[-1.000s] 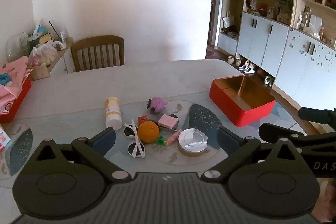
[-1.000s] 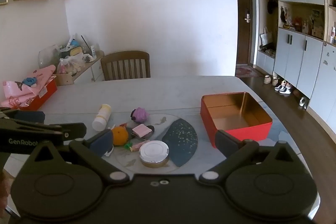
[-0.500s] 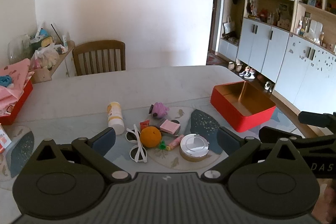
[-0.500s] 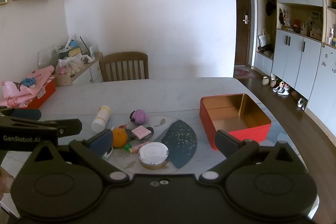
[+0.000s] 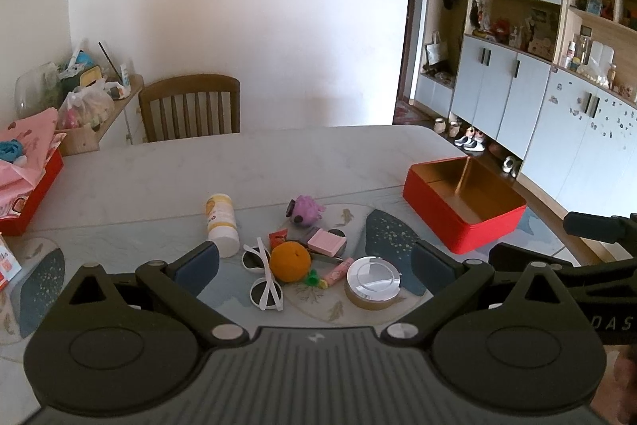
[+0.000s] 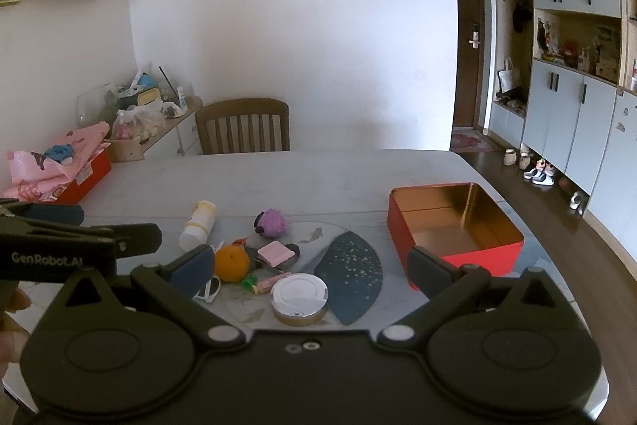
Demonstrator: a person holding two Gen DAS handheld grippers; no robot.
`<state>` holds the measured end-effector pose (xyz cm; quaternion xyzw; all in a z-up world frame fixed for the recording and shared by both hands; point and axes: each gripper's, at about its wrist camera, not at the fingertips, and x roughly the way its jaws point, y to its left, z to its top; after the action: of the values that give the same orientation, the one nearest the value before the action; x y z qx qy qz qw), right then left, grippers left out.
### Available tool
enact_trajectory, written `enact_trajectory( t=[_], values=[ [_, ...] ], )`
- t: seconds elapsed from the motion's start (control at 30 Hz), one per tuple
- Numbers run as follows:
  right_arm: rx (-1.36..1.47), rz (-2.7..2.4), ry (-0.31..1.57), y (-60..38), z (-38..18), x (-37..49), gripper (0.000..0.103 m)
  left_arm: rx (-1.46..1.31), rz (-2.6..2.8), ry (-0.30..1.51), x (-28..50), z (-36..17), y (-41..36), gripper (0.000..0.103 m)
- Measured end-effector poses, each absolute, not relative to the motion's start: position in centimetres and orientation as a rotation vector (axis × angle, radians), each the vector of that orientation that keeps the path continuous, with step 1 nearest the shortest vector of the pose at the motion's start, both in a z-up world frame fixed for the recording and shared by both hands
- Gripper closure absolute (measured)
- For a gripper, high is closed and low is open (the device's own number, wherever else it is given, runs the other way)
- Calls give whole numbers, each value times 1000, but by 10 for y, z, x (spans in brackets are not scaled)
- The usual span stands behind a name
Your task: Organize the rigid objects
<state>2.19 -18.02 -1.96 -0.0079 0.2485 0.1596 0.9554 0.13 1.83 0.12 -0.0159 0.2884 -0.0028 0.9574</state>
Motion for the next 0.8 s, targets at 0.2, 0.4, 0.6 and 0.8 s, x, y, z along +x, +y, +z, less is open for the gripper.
enact_trajectory(
  t=[0.2,0.4,0.6,0.8],
  values=[
    [-23,337,520,-182,-22,26,0,-39,2,593,5,0,19,0],
    [-25,361,540,-182,-26,35,0,-32,7,628,17,-7,17,0],
    [-27,397,570,-181,-35,53,1,-25,44,602,34,-17,21,0],
    [-58,463,634,-181,-52,76,2,-36,60,636,62,-43,25,0]
  ],
)
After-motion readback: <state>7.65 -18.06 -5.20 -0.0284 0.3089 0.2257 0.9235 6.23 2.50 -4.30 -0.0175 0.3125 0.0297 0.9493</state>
